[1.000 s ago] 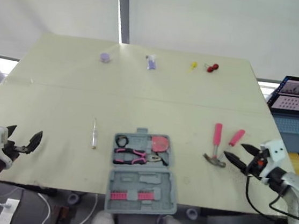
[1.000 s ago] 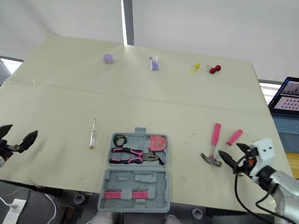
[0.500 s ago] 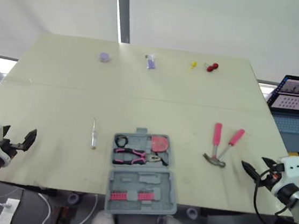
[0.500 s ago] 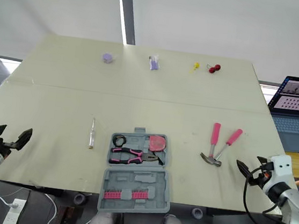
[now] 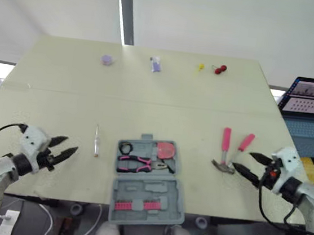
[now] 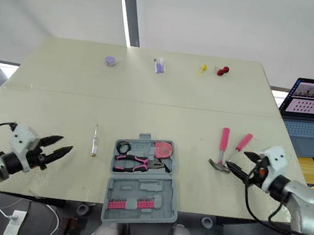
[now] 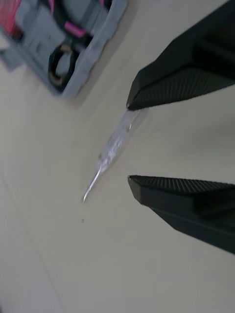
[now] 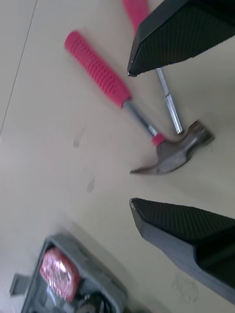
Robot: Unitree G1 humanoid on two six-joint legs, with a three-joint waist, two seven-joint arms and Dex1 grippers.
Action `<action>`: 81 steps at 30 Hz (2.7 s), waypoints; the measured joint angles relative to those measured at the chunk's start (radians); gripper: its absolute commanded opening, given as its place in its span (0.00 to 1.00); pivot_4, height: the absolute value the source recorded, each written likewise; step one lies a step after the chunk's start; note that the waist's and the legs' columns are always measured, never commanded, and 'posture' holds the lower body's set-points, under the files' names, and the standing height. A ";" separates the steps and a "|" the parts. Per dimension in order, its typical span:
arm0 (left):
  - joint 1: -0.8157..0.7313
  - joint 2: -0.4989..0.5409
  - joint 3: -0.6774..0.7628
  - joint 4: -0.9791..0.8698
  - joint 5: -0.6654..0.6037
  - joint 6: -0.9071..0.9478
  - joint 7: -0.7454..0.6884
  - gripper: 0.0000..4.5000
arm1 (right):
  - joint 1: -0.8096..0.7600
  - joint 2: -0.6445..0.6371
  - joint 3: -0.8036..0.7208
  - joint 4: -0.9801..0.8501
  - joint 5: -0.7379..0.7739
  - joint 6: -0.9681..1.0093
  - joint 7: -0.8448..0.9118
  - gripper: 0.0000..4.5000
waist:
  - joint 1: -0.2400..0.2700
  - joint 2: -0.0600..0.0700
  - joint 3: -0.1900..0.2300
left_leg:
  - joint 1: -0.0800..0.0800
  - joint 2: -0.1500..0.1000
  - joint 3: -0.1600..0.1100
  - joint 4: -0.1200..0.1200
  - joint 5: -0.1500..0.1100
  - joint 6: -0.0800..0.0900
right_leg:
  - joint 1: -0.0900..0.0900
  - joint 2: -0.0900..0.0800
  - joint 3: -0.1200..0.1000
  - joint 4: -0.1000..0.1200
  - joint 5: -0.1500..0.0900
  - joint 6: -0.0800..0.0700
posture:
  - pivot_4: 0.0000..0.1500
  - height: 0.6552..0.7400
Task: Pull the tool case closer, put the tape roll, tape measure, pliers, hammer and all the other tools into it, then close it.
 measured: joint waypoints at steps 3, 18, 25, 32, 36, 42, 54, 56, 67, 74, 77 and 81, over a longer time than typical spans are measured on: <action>0.015 0.011 -0.068 -0.026 0.009 0.038 -0.047 0.00 | -0.028 -0.017 0.084 -0.055 -0.005 0.057 0.028 0.37 | 0.007 0.000 0.000 | -0.001 0.000 0.000 0.000 0.000 0.000 | -0.005 0.000 0.000 0.000 0.000 0.000 | 1.00 1.00; -0.054 -0.011 -0.311 -0.092 0.091 0.169 -0.086 0.00 | -0.210 0.018 0.501 -0.042 -0.225 0.085 0.120 0.01 | 0.011 0.000 0.000 | -0.003 -0.001 0.003 0.002 0.000 0.000 | -0.007 0.001 0.001 0.002 0.000 0.000 | 1.00 1.00; -0.071 -0.026 -0.351 -0.060 0.122 0.154 -0.086 0.00 | -0.227 0.045 0.574 -0.050 -0.255 0.108 0.125 0.01 | 0.011 -0.001 0.000 | -0.003 -0.001 0.003 0.004 0.000 0.000 | -0.007 0.000 0.001 0.003 0.000 0.000 | 1.00 1.00; -0.105 -0.066 -0.372 -0.038 0.147 0.126 -0.074 0.00 | -0.235 0.081 0.603 -0.070 -0.275 0.131 0.122 0.01 | 0.012 -0.001 0.000 | -0.002 -0.001 0.002 0.006 0.000 0.001 | -0.006 0.000 0.000 0.005 0.000 0.000 | 1.00 1.00; -0.128 -0.090 -0.382 -0.028 0.162 0.125 -0.069 0.00 | -0.245 0.097 0.608 -0.069 -0.279 0.131 0.122 0.01 | 0.013 -0.001 0.000 | -0.002 -0.001 0.002 0.008 0.000 0.001 | -0.006 0.000 0.000 0.006 0.000 0.000 | 1.00 1.00; -0.169 -0.103 -0.398 -0.007 0.182 0.133 -0.069 0.00 | -0.256 0.099 0.604 -0.060 -0.301 0.133 0.115 0.01 | 0.014 0.000 0.000 | -0.003 -0.001 0.001 0.013 0.000 0.001 | -0.005 0.000 0.000 0.007 0.001 0.001 | 1.00 1.00; -0.282 -0.131 -0.418 0.089 0.222 0.124 -0.067 0.00 | -0.285 0.128 0.576 -0.010 -0.319 0.130 0.081 0.01 | 0.014 0.000 0.000 | -0.003 -0.001 0.000 0.015 0.000 0.001 | -0.004 0.000 0.000 0.010 0.001 0.001 | 1.00 1.00; -0.301 -0.136 -0.425 0.106 0.230 0.119 -0.068 0.00 | -0.296 0.135 0.571 0.010 -0.321 0.128 0.078 0.01 | 0.014 0.000 0.000 | -0.003 -0.001 0.000 0.015 0.000 0.001 | -0.004 0.000 -0.001 0.010 0.001 0.001 | 1.00 1.00; -0.356 -0.183 -0.427 0.178 0.266 0.067 -0.030 0.00 | -0.325 0.153 0.548 0.065 -0.342 0.114 0.062 0.01 | 0.014 0.000 0.000 | -0.003 -0.001 -0.001 0.016 0.000 0.002 | 0.002 0.000 -0.001 0.010 0.001 0.002 | 1.00 1.00; -0.381 -0.196 -0.425 0.209 0.284 0.048 0.005 0.00 | -0.340 0.171 0.539 0.091 -0.356 0.106 0.055 0.01 | 0.012 0.000 0.000 | -0.003 -0.001 -0.001 0.016 0.000 0.002 | 0.002 0.000 -0.001 0.010 0.001 0.002 | 1.00 1.00; -0.388 -0.211 -0.415 0.220 0.290 0.044 0.036 0.00 | -0.346 0.178 0.536 0.095 -0.362 0.106 0.051 0.01 | 0.012 0.000 0.000 | -0.003 -0.001 -0.001 0.016 0.001 0.002 | 0.002 0.000 -0.001 0.010 0.001 0.002 | 1.00 1.00; -0.389 -0.217 -0.414 0.221 0.292 0.043 0.056 0.00 | -0.346 0.183 0.532 0.096 -0.365 0.106 0.047 0.01 | 0.011 0.000 0.000 | -0.003 -0.001 0.000 0.016 0.001 0.002 | 0.002 0.000 -0.001 0.010 0.002 0.003 | 1.00 1.00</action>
